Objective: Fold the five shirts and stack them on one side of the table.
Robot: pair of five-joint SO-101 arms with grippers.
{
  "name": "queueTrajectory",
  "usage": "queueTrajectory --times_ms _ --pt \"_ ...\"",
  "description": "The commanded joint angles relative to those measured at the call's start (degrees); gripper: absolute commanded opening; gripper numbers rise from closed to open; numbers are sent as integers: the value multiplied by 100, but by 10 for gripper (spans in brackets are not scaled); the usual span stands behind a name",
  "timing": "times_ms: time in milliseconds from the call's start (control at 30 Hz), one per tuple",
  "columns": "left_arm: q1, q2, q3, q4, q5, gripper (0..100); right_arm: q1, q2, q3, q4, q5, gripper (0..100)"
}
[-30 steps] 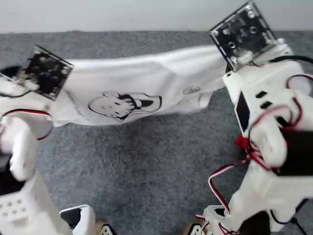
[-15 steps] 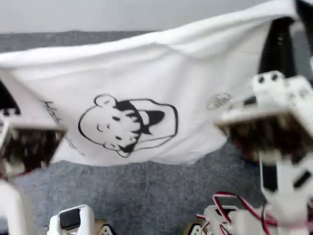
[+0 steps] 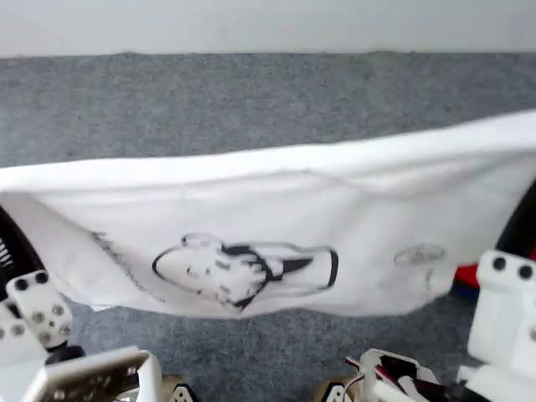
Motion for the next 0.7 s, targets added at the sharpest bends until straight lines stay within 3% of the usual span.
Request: queueTrajectory --times_ms 0,167,367,467,667 --pt "-97 35 -110 237 26 14 119 92 141 198 149 10" --pt "-88 158 567 826 18 14 101 409 1213 356 44 10" --pt "-70 202 2360 563 9 14 -752 892 3068 277 -273 10" --pt "-62 211 3644 -360 9 14 -1033 1200 3974 -127 -527 10" --pt "123 448 5974 -3402 -88 14 -1226 1930 5275 -1640 -642 10"
